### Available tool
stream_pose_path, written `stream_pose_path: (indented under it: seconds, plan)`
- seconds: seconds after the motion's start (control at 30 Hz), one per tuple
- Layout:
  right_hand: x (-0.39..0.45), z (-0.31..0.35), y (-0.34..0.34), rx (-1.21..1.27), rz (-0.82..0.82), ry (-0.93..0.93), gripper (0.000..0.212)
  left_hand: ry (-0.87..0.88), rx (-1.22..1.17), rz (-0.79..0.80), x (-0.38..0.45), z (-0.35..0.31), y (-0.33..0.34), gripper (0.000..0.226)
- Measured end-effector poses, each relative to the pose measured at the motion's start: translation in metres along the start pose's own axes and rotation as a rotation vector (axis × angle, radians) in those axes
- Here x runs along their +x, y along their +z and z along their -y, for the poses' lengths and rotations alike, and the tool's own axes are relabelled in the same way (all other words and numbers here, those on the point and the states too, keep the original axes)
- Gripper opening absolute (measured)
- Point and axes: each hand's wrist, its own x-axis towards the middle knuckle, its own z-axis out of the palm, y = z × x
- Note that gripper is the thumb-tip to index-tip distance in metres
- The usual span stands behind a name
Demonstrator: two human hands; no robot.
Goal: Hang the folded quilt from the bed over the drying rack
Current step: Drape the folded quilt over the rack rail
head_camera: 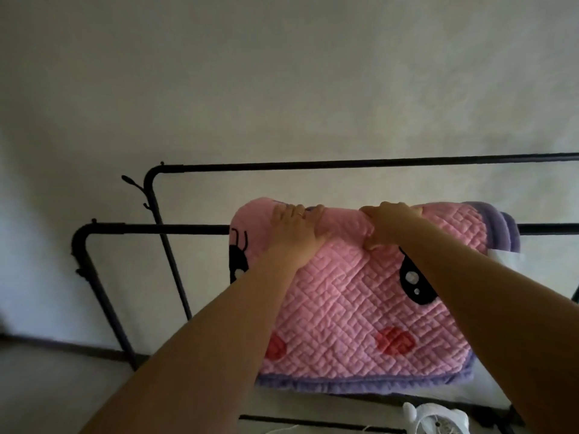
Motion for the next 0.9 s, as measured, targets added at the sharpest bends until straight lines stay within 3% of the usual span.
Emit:
stream_pose_path:
  seconds: [0.17, 0.33, 0.47, 0.57, 0.73, 0.8, 0.9]
  plan:
    - [-0.003, -0.006, -0.005, 0.005, 0.023, 0.067, 0.075, -0.236, -0.065, -0.062, -0.032, 0.010, 0.018, 0.065]
    - [-0.002, -0.009, 0.000, 0.006, 0.033, 0.032, 0.078, -0.513, -0.230, -0.116, -0.094, 0.018, 0.055, 0.079]
    - [0.006, -0.012, 0.005, 0.001, 0.015, 0.010, 0.080, -0.741, -0.408, -0.012, -0.132, 0.020, 0.077, 0.096]
    - [0.011, -0.014, 0.012, -0.005, 0.000, -0.023, 0.077, -0.715, -0.541, 0.025, -0.155, 0.018, 0.083, 0.111]
    - [0.009, -0.010, 0.012, -0.009, -0.024, 0.006, 0.077, -0.640, -0.597, -0.171, -0.186, 0.008, 0.077, 0.109]
    - [0.007, -0.004, 0.010, -0.017, -0.030, -0.009, 0.079, -0.487, -0.488, -0.243, -0.193, -0.001, 0.068, 0.097]
    - [-0.003, 0.003, 0.004, -0.002, -0.012, 0.029, 0.077, -0.095, -0.447, -0.336, -0.197, -0.010, 0.048, 0.069]
